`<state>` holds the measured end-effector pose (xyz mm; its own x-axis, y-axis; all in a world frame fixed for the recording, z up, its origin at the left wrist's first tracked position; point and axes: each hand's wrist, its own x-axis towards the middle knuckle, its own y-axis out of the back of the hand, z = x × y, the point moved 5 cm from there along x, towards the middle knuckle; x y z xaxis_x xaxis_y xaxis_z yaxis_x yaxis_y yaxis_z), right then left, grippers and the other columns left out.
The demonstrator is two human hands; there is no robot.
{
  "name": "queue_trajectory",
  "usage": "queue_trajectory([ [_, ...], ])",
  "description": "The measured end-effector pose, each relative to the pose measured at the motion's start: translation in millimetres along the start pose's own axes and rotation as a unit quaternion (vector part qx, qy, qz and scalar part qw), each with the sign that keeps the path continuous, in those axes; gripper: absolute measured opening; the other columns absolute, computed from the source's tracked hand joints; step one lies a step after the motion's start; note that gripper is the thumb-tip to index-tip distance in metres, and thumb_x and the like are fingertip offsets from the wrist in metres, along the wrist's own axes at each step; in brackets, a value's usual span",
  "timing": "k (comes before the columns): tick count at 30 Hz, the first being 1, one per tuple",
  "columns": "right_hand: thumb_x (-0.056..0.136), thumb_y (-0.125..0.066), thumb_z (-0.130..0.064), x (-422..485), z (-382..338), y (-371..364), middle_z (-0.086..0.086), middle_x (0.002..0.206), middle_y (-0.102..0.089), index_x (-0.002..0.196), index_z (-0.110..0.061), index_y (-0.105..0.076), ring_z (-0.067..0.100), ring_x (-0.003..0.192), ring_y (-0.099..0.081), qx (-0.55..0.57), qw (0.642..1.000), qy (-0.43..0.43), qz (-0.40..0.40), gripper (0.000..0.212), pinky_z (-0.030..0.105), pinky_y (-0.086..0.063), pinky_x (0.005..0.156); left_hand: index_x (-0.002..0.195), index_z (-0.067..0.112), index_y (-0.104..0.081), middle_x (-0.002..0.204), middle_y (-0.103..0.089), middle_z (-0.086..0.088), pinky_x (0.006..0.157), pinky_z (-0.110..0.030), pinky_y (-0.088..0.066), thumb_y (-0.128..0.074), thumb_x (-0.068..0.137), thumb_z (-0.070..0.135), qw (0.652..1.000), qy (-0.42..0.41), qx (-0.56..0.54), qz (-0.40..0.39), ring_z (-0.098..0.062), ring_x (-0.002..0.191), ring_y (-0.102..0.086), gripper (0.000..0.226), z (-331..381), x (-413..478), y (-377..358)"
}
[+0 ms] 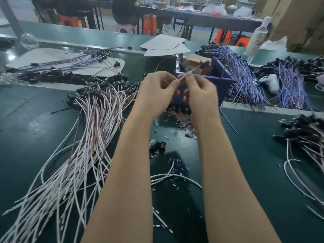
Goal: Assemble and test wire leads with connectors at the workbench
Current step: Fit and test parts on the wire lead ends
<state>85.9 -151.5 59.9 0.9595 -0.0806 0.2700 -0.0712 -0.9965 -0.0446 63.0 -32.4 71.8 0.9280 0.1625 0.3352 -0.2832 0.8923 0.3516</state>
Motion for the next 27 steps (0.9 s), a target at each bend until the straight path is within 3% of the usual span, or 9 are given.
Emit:
queue_trajectory([
  [3, 0.100, -0.045, -0.014, 12, -11, 59, -0.002, 0.065, -0.060, 0.076, -0.014, -0.061, 0.004, 0.053, -0.054, 0.128, 0.980, -0.015, 0.153, 0.029, 0.018, -0.046, 0.053, 0.083, 0.017, -0.068, 0.061, -0.065, 0.009, 0.055, -0.018, -0.039, -0.058, 0.093, 0.020, 0.996, 0.008, -0.016, -0.090, 0.001, 0.049, -0.047, 0.015, 11, 1, -24],
  [5, 0.101, -0.044, -0.015, 16, -15, 90, -0.003, 0.062, -0.063, 0.077, -0.014, -0.059, 0.006, 0.052, -0.057, 0.179, 0.964, -0.024, 0.197, 0.029, 0.020, -0.049, 0.052, 0.080, 0.021, -0.067, 0.061, -0.064, 0.010, 0.056, -0.019, -0.039, -0.058, 0.093, 0.023, 0.993, 0.014, -0.015, -0.114, 0.002, 0.051, -0.048, 0.016, 14, 2, -38],
  [11, 0.092, -0.059, -0.012, 17, -1, 109, -0.007, 0.058, -0.065, 0.075, -0.014, -0.064, 0.005, 0.054, -0.060, 0.029, 0.997, -0.060, 0.044, 0.018, 0.018, -0.053, 0.059, 0.085, 0.016, -0.067, 0.066, -0.064, 0.009, 0.050, -0.009, -0.037, -0.057, 0.094, 0.021, 0.992, 0.004, -0.018, -0.125, 0.007, 0.049, -0.049, 0.014, 26, 6, -88],
  [18, 0.094, -0.057, -0.009, 25, 27, 129, -0.003, 0.058, -0.065, 0.074, -0.011, -0.065, 0.005, 0.052, -0.060, 0.036, 0.993, -0.083, 0.070, 0.021, 0.016, -0.051, 0.057, 0.084, 0.018, -0.066, 0.065, -0.064, 0.007, 0.043, -0.011, -0.035, -0.059, 0.093, 0.020, 0.989, 0.040, 0.020, -0.143, 0.005, 0.040, -0.046, 0.012, 1, 4, -106],
  [23, 0.093, -0.056, -0.005, 24, 42, 117, 0.004, 0.067, -0.064, 0.077, -0.007, -0.064, 0.006, 0.057, -0.060, 0.006, 0.990, -0.141, -0.014, 0.018, 0.015, -0.051, 0.057, 0.085, 0.019, -0.065, 0.081, -0.070, -0.003, 0.074, -0.035, -0.053, -0.060, 0.092, 0.021, 0.989, 0.072, -0.016, -0.131, -0.018, 0.074, -0.063, 0.010, -8, 7, -104],
  [27, 0.093, -0.055, -0.004, 18, 44, 97, 0.001, 0.064, -0.065, 0.080, -0.007, -0.064, 0.004, 0.055, -0.061, -0.029, 0.980, -0.137, -0.141, 0.017, 0.015, -0.052, 0.057, 0.089, 0.016, -0.069, 0.082, -0.069, -0.001, 0.075, -0.031, -0.051, -0.061, 0.091, 0.021, 0.996, 0.042, -0.024, -0.081, -0.016, 0.078, -0.062, 0.009, -2, 8, -105],
])
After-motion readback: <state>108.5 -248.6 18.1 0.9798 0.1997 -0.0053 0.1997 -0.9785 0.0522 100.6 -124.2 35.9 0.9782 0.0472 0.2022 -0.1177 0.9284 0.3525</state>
